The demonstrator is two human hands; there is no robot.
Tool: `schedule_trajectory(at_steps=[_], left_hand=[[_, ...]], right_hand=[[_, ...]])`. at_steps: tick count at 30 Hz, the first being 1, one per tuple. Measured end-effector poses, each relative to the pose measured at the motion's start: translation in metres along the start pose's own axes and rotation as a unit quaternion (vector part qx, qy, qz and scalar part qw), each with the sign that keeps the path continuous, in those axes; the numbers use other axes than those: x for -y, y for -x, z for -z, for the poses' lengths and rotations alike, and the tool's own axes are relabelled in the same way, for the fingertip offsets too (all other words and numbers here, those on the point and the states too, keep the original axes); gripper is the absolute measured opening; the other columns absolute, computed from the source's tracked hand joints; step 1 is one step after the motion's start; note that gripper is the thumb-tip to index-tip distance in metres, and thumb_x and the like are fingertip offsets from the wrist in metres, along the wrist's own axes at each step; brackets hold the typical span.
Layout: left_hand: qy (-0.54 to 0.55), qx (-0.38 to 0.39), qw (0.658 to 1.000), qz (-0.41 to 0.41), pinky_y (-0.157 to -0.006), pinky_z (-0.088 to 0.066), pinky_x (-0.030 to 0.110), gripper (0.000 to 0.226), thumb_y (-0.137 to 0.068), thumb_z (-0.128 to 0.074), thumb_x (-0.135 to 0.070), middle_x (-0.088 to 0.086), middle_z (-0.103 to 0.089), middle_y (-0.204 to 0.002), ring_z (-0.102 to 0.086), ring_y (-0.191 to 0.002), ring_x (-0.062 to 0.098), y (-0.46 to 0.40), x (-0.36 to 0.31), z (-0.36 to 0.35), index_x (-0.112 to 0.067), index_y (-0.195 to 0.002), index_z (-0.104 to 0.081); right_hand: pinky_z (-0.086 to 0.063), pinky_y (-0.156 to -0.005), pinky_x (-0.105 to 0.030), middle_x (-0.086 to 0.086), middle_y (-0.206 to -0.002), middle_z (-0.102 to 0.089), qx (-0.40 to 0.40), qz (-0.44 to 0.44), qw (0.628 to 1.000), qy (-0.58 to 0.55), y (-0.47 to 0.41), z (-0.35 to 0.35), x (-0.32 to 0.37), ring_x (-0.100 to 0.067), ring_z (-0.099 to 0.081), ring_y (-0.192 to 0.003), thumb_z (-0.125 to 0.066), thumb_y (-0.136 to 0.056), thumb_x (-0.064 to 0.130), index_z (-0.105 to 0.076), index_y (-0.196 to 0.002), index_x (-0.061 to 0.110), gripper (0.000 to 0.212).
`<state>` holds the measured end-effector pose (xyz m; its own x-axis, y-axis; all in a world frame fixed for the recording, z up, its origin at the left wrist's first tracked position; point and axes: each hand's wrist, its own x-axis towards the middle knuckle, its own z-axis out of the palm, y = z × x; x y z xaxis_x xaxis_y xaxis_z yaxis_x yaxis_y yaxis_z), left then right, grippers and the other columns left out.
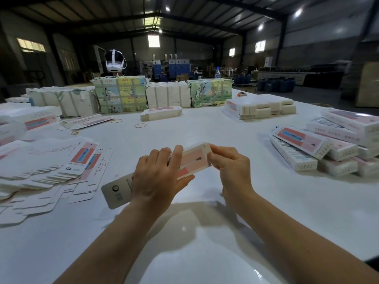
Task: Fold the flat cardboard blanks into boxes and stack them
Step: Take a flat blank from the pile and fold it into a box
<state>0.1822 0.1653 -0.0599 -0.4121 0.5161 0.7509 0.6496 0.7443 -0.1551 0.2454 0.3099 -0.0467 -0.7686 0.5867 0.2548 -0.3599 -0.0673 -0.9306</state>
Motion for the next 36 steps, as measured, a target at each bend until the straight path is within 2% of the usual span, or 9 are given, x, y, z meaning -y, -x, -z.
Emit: schedule_trajectory(at_steps=[5, 12, 14, 17, 23, 29, 31, 33, 36], left_hand=[[0.002, 0.013, 1.000, -0.015, -0.059, -0.053, 0.043, 0.067, -0.065, -0.080, -0.044, 0.019, -0.065, -0.091, -0.060, -0.072, 0.036, 0.000, 0.002, 0.000, -0.001, -0.114, -0.063], [0.065, 0.054, 0.996, 0.017, -0.057, -0.052, 0.044, 0.068, -0.065, -0.081, -0.042, 0.015, -0.065, -0.092, -0.060, -0.072, 0.034, 0.005, 0.003, 0.000, -0.003, -0.117, -0.061], [0.077, 0.063, 0.995, 0.026, -0.057, -0.052, 0.043, 0.067, -0.066, -0.080, -0.042, 0.014, -0.065, -0.091, -0.060, -0.072, 0.034, 0.005, 0.002, 0.001, -0.004, -0.117, -0.061], [0.077, 0.073, 0.994, 0.035, -0.057, -0.053, 0.043, 0.066, -0.068, -0.080, -0.041, 0.016, -0.065, -0.091, -0.061, -0.072, 0.034, 0.004, -0.002, 0.005, -0.002, -0.118, -0.061], [0.041, 0.099, 0.993, 0.037, -0.054, -0.053, 0.040, 0.064, -0.069, -0.080, -0.041, 0.020, -0.065, -0.085, -0.060, -0.065, 0.036, -0.001, -0.008, 0.013, 0.003, -0.112, -0.063], [0.018, 0.109, 0.994, 0.013, -0.049, -0.050, 0.037, 0.066, -0.062, -0.084, -0.042, 0.016, -0.065, -0.080, -0.061, -0.061, 0.032, -0.001, -0.006, 0.012, 0.002, -0.108, -0.064], [0.022, 0.114, 0.993, 0.012, -0.056, -0.048, 0.037, 0.067, -0.066, -0.081, -0.044, 0.013, -0.065, -0.088, -0.061, -0.071, 0.032, -0.002, 0.003, 0.008, -0.003, -0.116, -0.061], [0.023, 0.128, 0.991, 0.018, -0.066, -0.045, 0.037, 0.068, -0.070, -0.076, -0.047, 0.006, -0.063, -0.097, -0.059, -0.084, 0.030, -0.003, 0.015, 0.005, -0.013, -0.124, -0.055], [0.039, 0.141, 0.989, 0.000, -0.069, -0.044, 0.037, 0.063, -0.064, -0.080, -0.042, 0.003, -0.063, -0.097, -0.059, -0.084, 0.028, 0.000, 0.027, 0.000, -0.017, -0.118, -0.057]], right_hand=[[-0.046, -0.056, -0.010, 0.002, -0.082, -0.070, 0.017, 0.018, 1.000, 0.017, -0.002, 0.002, 0.001, -0.001, -0.065, -0.069, -0.064, -0.086, 0.005, -0.076, -0.068, 0.033, 0.035], [-0.055, -0.070, -0.024, 0.004, -0.080, -0.065, 0.034, 0.115, 0.982, 0.147, 0.002, 0.003, -0.002, -0.006, -0.063, -0.075, -0.062, -0.088, 0.005, -0.071, -0.082, 0.036, 0.033], [-0.052, -0.067, -0.021, 0.001, -0.079, -0.064, 0.024, 0.142, 0.974, 0.176, 0.002, 0.003, -0.003, -0.007, -0.061, -0.073, -0.061, -0.088, 0.004, -0.073, -0.089, 0.029, 0.027], [-0.044, -0.060, -0.010, 0.000, -0.077, -0.061, 0.018, 0.204, 0.948, 0.245, 0.005, 0.002, -0.005, -0.008, -0.059, -0.071, -0.059, -0.090, 0.004, -0.075, -0.099, 0.011, 0.019], [-0.034, -0.060, -0.014, 0.000, -0.079, -0.051, 0.020, 0.307, 0.858, 0.411, 0.009, -0.002, -0.009, -0.016, -0.050, -0.066, -0.057, -0.088, 0.002, -0.071, -0.097, 0.005, 0.018], [-0.041, -0.062, -0.015, 0.000, -0.081, -0.057, 0.051, 0.247, 0.896, 0.366, 0.004, 0.002, -0.008, -0.012, -0.053, -0.069, -0.058, -0.091, 0.009, -0.073, -0.101, 0.014, 0.019], [-0.043, -0.072, -0.018, -0.001, -0.098, -0.060, 0.083, 0.232, 0.900, 0.360, 0.002, 0.002, -0.009, -0.009, -0.055, -0.081, -0.059, -0.090, 0.013, -0.067, -0.116, 0.016, 0.027], [-0.037, -0.099, -0.023, -0.004, -0.135, -0.044, 0.147, 0.242, 0.867, 0.410, -0.001, 0.005, -0.009, -0.014, -0.044, -0.118, -0.063, -0.084, 0.015, -0.041, -0.141, 0.016, 0.061], [-0.011, -0.115, -0.035, -0.001, -0.157, -0.010, 0.264, 0.298, 0.730, 0.556, -0.003, 0.007, -0.015, -0.018, -0.005, -0.142, -0.068, -0.075, 0.021, -0.010, -0.151, 0.022, 0.096]])
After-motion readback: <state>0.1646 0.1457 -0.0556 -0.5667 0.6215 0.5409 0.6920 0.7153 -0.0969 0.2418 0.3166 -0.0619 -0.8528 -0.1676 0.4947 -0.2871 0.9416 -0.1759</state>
